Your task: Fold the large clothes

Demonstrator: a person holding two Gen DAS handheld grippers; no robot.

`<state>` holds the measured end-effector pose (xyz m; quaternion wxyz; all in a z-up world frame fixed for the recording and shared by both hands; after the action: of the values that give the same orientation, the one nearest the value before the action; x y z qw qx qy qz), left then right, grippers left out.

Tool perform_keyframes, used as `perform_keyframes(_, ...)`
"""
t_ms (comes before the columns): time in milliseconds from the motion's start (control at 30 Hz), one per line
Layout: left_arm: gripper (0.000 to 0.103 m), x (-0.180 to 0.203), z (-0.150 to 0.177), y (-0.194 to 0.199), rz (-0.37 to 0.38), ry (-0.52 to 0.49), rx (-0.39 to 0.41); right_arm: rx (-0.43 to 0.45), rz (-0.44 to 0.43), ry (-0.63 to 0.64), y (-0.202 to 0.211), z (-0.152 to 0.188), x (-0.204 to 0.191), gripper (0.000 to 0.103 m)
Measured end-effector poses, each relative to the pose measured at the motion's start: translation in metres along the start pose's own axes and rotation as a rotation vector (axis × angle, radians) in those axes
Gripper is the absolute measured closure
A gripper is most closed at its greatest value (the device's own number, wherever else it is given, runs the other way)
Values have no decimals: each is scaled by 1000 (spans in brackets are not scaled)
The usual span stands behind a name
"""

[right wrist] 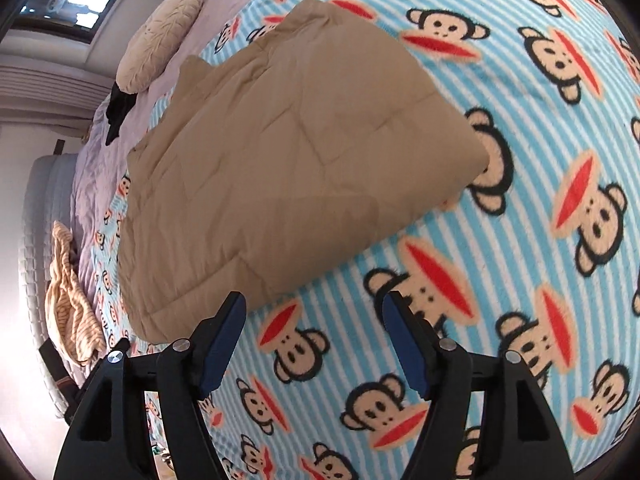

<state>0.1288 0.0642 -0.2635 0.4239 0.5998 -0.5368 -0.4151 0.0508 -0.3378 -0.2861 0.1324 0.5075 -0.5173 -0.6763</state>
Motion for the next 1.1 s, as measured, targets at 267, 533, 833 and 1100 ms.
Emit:
perform_keyframes(267,1,3,13,-16,-1,-14,-20,-9,-38,14,-16,6,-5,21)
perform_keyframes(533,1,2,22,-28,-10,-8,-35,29,-121,-13,-27,5,-9,0)
perform_keyframes(833,1,-26,29,-46,-43,72,-47,-29,-180,-82,-54,8,-6,0)
perform_keyframes(1100,2,-49,18,-49,279,277,-40,-19,-305,-175,-55,2,-2,0)
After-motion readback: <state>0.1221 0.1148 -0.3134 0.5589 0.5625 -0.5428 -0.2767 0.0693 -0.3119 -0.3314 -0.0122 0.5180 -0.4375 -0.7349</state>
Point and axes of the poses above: each gripper's, at about its wrist camera, not at the fingertips, and y roughly against the way its jaws point, x to its right, z to its underside, the point moved 8 cm from there along -y, roughly the way its jaws point, and after that the axes turned 4 degrees about -z, right-handed, at the moved point
